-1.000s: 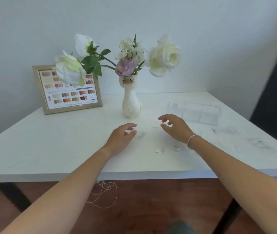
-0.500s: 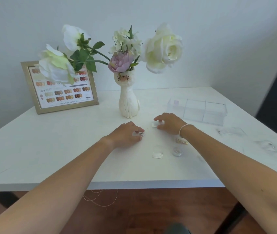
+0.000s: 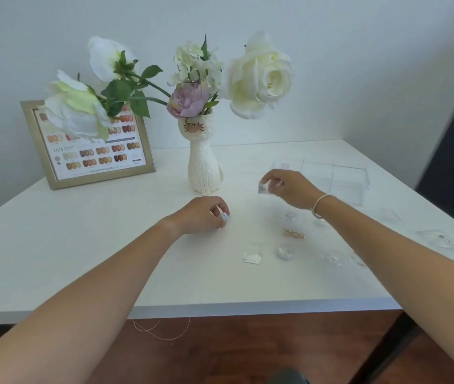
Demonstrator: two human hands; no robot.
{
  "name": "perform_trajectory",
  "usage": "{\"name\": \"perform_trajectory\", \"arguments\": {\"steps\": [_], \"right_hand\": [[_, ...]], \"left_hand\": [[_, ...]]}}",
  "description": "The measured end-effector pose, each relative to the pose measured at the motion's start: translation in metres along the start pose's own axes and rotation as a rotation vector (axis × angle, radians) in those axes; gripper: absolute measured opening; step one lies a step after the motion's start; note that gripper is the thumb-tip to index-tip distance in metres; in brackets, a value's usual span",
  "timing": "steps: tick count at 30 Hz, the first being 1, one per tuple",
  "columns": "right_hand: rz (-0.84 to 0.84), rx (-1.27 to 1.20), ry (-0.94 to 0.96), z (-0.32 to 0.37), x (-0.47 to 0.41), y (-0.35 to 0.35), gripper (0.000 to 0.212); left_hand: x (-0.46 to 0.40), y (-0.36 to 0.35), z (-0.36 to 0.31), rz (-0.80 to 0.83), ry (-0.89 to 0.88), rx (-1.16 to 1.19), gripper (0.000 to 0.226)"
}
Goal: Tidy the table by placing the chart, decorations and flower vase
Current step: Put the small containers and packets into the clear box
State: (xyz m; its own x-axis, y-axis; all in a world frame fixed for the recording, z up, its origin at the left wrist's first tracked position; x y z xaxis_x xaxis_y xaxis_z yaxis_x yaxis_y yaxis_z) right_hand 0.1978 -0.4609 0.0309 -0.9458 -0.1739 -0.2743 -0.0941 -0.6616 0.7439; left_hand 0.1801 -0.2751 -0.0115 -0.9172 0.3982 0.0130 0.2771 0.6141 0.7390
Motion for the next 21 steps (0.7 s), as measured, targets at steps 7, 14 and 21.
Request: {"name": "perform_trajectory", "arguments": {"steps": [7, 14, 21], "right_hand": [[-0.112, -0.015, -0.047, -0.016, -0.018, 0.062, 0.045], [-0.163, -0.049, -0.128, -0.038, -0.033, 0.083, 0.028], [-0.124, -0.070, -0.150, -0.051, -0.056, 0.075, 0.019]], "left_hand": [[-0.017, 0.008, -0.017, -0.077, 0.017, 0.252, 0.008], [-0.051, 0.011, -0.043, -0.137, -0.016, 0.409, 0.011], [-0.082, 0.020, -0.064, -0.215, -0.078, 0.525, 0.015]]}}
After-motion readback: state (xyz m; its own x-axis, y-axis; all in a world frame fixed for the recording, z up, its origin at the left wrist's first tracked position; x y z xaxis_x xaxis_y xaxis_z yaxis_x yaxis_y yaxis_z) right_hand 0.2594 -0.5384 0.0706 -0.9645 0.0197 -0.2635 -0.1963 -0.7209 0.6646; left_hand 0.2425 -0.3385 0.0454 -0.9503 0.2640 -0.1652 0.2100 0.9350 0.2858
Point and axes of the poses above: each hand's wrist, its own x-axis away from the middle knuckle, its own y-axis out of the back of the hand, z = x × y, the point moved 8 cm from there along -x, towards the middle knuckle
